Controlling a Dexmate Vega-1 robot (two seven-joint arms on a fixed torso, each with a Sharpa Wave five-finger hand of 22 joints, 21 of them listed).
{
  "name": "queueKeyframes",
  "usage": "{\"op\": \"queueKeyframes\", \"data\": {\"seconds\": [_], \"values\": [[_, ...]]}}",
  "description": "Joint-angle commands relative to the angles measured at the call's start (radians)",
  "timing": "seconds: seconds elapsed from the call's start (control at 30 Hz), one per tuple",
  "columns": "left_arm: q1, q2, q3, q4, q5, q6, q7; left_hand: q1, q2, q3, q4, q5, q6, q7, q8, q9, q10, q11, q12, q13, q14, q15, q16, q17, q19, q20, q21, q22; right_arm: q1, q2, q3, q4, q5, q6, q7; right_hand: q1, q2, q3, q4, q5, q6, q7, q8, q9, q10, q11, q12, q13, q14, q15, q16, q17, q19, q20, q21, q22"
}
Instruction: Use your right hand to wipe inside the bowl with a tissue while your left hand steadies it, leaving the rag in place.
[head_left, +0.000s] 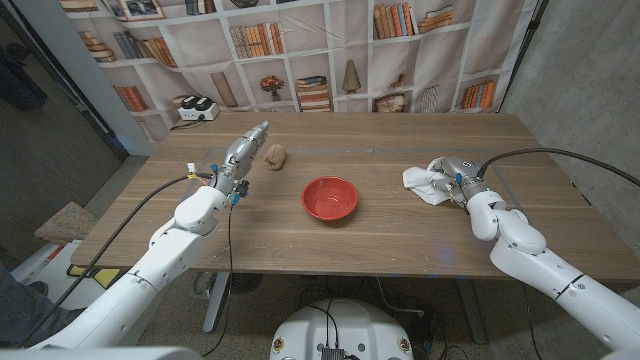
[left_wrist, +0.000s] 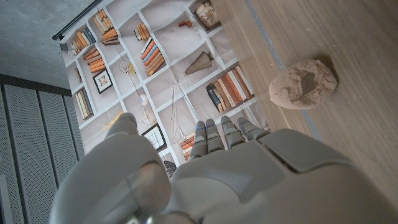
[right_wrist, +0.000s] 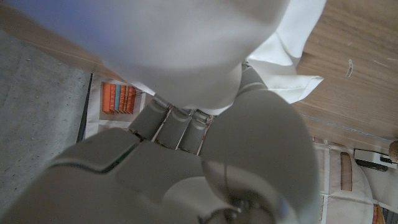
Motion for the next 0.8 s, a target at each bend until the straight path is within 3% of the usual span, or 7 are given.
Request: {"op": "queueKeyframes", "data": {"seconds": [0.03,0.4,0.73,0.8], "values": [[0.014,-0.004,0.002,-0.01,0.046,-0.032,0.017,0.043,0.008,0.012,-0.02,-0.007,0.029,-0.009,0.01,0.004,0.021,-0.015,0.004,0.005,0.024,-0.014,0.006,0.0,0.008,-0.013,0.003,0.003,-0.019,0.002,0.016,-0.033,0.015,0.016,-0.044,0.041,0.031,-0.006,0.001,0.002,0.003,0.003,-0.005,-0.001,0.047,-0.042,0.011,0.007,0.012,-0.024,0.006,0.003,0.006,-0.105,0.007,0.003],[0.042,-0.013,0.011,-0.021,0.123,-0.078,0.051,0.137,0.04,0.044,-0.066,-0.023,0.124,-0.037,0.03,0.005,0.087,-0.05,0.014,0.005,0.087,-0.041,0.012,0.0,0.032,-0.021,0.007,0.003,-0.044,-0.004,0.035,-0.067,0.015,0.033,-0.087,0.038,0.033,-0.011,0.006,0.003,0.007,-0.002,-0.008,0.0,0.043,-0.042,0.013,0.017,0.01,-0.024,-0.003,-0.003,-0.011,-0.104,0.018,0.002],[0.109,0.021,-0.004,-0.099,0.328,-0.069,0.164,0.184,0.052,0.059,-0.089,-0.032,0.166,-0.053,0.034,0.006,0.134,-0.068,0.019,0.006,0.138,-0.062,0.017,0.0,0.053,-0.024,0.011,0.003,-0.05,-0.013,0.039,-0.102,-0.004,0.03,-0.087,0.039,0.035,-0.013,0.007,0.003,0.008,-0.003,-0.009,0.003,0.046,-0.043,0.014,0.021,0.013,-0.024,-0.005,-0.002,-0.014,-0.104,0.027,0.002],[0.13,0.024,-0.014,-0.119,0.373,-0.067,0.189,0.203,0.053,0.063,-0.098,-0.039,0.174,-0.055,0.029,0.007,0.148,-0.069,0.016,0.006,0.157,-0.066,0.015,0.0,0.124,-0.028,0.035,0.006,-0.051,-0.013,0.039,-0.108,-0.004,0.036,-0.088,0.039,0.035,-0.014,0.007,0.003,0.007,-0.003,-0.01,0.002,0.045,-0.043,0.014,0.021,0.013,-0.023,-0.006,-0.002,-0.016,-0.104,0.028,0.002]]}}
